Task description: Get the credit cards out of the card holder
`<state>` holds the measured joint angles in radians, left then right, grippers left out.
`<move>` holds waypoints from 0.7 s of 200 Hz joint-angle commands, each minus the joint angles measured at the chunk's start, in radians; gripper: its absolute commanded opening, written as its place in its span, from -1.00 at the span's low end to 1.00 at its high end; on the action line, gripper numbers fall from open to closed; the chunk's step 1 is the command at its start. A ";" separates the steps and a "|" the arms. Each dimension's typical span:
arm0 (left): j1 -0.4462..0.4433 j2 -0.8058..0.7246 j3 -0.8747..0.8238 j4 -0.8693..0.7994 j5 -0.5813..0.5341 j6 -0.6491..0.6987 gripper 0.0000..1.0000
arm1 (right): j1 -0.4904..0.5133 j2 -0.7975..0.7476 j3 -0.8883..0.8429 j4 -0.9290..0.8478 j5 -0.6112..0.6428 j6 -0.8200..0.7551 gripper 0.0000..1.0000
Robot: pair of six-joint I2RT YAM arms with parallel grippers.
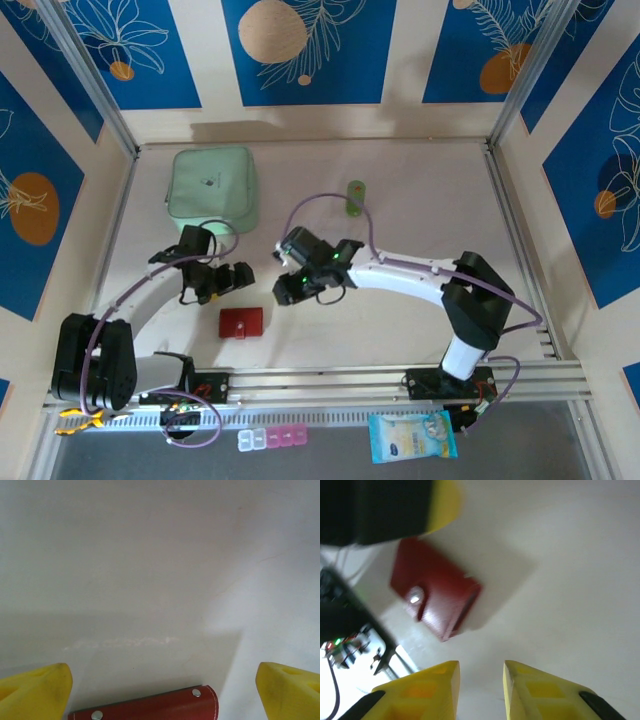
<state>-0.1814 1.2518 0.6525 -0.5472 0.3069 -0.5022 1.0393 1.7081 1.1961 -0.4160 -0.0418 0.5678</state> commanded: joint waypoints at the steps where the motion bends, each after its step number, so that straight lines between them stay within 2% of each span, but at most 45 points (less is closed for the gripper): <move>1: 0.009 -0.039 -0.010 0.039 -0.006 -0.061 0.83 | 0.078 0.070 0.019 0.058 -0.045 -0.025 -0.42; 28: 0.050 -0.042 0.000 0.031 -0.015 -0.061 0.75 | 0.151 0.134 0.054 0.084 -0.038 -0.053 -0.44; 64: 0.143 -0.051 0.007 0.027 0.035 -0.049 0.62 | 0.212 0.223 0.100 0.108 -0.037 -0.078 -0.45; 96: 0.163 -0.061 0.010 0.018 0.064 -0.035 0.63 | 0.210 0.281 0.140 0.105 -0.011 -0.075 -0.49; 140: 0.164 -0.101 -0.002 -0.003 0.067 -0.025 0.67 | 0.153 0.329 0.157 0.113 -0.002 -0.049 -0.53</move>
<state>-0.0269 1.1824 0.6479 -0.5175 0.3454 -0.5472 1.2270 2.0102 1.3273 -0.3058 -0.0525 0.5060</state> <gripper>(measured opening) 0.826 0.240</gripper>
